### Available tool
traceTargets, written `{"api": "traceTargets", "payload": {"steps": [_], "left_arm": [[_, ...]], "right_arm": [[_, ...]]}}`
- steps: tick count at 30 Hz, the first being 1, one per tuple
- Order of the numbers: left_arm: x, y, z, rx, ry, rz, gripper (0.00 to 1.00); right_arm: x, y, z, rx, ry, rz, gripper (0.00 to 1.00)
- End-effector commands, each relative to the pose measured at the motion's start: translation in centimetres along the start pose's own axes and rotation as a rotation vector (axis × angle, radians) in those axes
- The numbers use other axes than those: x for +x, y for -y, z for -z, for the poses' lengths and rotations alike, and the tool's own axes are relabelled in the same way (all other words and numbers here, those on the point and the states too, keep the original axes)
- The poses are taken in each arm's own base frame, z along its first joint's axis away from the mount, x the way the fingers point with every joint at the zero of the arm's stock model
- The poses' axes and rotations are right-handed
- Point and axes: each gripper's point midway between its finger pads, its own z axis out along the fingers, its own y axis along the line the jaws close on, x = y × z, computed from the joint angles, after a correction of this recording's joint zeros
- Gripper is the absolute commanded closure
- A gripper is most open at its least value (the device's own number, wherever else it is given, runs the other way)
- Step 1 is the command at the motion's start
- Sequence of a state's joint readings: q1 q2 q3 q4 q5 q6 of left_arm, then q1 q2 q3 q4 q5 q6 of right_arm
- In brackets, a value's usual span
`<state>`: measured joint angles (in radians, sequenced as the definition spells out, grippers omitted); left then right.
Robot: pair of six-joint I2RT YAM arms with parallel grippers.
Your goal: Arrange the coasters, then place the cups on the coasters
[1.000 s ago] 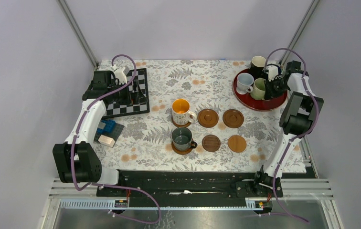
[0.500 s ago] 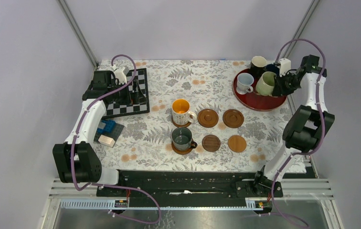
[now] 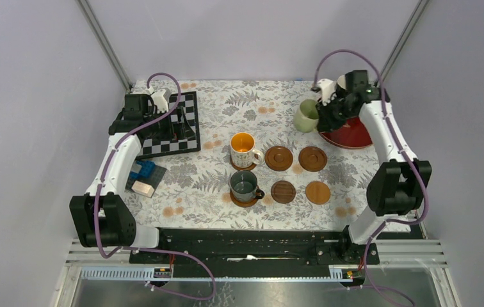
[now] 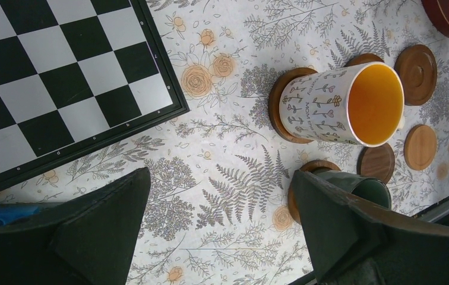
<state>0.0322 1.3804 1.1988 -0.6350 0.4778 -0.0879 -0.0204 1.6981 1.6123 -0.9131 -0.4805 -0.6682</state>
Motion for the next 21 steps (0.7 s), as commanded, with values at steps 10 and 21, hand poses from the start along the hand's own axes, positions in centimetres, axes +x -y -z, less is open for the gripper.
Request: {"api": "traceTargets", "payload": {"steps": [10, 21], "left_arm": [[-2.9, 1.3, 1.4, 0.025, 0.095, -0.020, 0.01], [-2.8, 1.4, 1.5, 0.029, 0.094, -0.021, 0.01]], "right_arm": [[-1.0, -8.4, -5.5, -0.001, 0.049, 0.046, 1.00], [0.5, -11.2, -8.9, 0.041, 0.058, 0.066, 1.00]]}}
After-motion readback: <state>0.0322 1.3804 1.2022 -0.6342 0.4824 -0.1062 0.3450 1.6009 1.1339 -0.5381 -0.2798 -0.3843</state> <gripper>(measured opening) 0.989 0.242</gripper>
